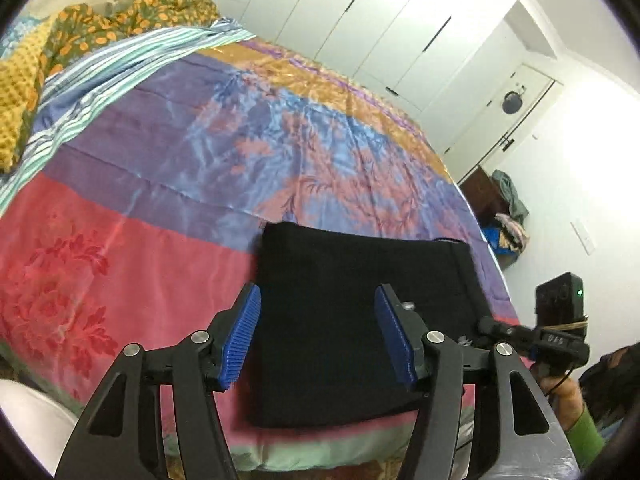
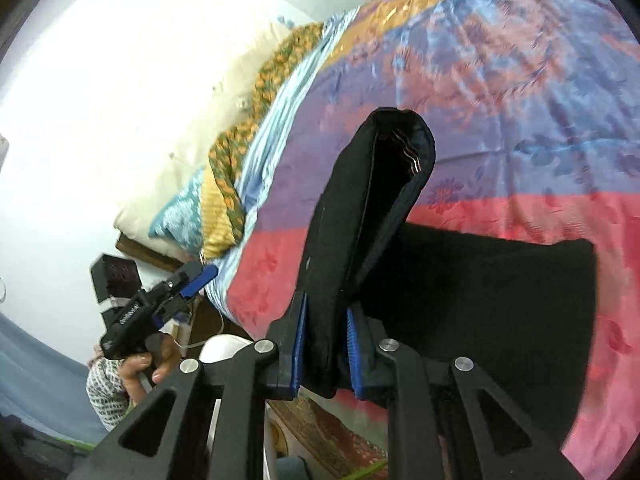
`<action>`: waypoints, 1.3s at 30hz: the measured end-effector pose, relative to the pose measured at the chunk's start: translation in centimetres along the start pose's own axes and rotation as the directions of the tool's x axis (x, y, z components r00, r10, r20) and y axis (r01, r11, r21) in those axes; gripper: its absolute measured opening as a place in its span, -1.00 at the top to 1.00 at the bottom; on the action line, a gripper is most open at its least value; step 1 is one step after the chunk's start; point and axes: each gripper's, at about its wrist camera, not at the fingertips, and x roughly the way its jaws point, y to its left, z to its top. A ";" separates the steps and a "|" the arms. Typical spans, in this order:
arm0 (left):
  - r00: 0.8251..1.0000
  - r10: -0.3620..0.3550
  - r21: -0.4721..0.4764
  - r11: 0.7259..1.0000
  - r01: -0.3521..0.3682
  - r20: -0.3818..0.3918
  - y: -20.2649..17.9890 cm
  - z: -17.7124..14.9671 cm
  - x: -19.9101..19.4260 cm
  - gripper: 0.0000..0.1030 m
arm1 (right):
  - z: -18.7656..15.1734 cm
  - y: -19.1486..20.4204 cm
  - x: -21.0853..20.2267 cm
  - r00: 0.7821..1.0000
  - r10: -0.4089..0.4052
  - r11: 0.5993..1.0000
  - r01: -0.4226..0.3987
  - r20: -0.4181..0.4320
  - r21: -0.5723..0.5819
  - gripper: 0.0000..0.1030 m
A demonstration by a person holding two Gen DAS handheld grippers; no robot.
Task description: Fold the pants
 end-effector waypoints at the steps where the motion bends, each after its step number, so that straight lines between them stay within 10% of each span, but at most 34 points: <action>1: 1.000 0.002 0.001 1.000 -0.002 -0.013 0.0 -0.4 0.2 -0.18 | -0.1 -0.5 -0.8 1.000 -0.003 1.000 0.003 0.008 0.011 0.64; 15: 0.977 0.073 0.161 0.986 -0.041 -0.200 -3.8 -4.4 6.7 -0.18 | -6.6 -12.8 -2.9 0.983 -0.183 0.957 0.177 0.004 0.229 0.65; 19: 0.973 0.107 0.201 0.977 -0.066 -0.203 -4.3 -4.9 7.3 -0.18 | -5.7 -11.0 -3.6 0.966 -0.257 0.956 0.254 -0.002 0.149 0.42; 24: 0.972 0.162 0.276 0.955 -0.111 -0.172 -5.3 -5.5 7.6 -0.18 | -4.2 -4.8 -6.0 0.883 -0.452 0.880 0.464 0.126 -0.101 0.32; 29: 0.965 0.188 0.377 0.920 -0.109 -0.180 -7.3 -7.8 9.5 -0.19 | -6.1 0.9 -2.7 0.893 -0.427 0.818 0.448 0.141 -0.361 0.32; 33: 0.933 0.288 0.505 0.851 -0.144 -0.218 -8.3 -11.3 11.9 -0.26 | -9.4 -2.8 1.9 0.811 -0.584 0.734 0.547 0.037 -0.403 0.31; 35: 0.936 0.302 0.543 0.824 -0.161 -0.181 -9.0 -11.6 11.2 -0.26 | -9.8 -3.3 1.1 0.825 -0.562 0.752 0.539 0.059 -0.379 0.31; 39: 0.951 0.229 0.451 0.885 -0.114 -0.209 -8.8 -8.7 9.5 -0.33 | -6.9 -1.0 -0.4 0.849 -0.523 0.780 0.513 0.078 -0.357 0.32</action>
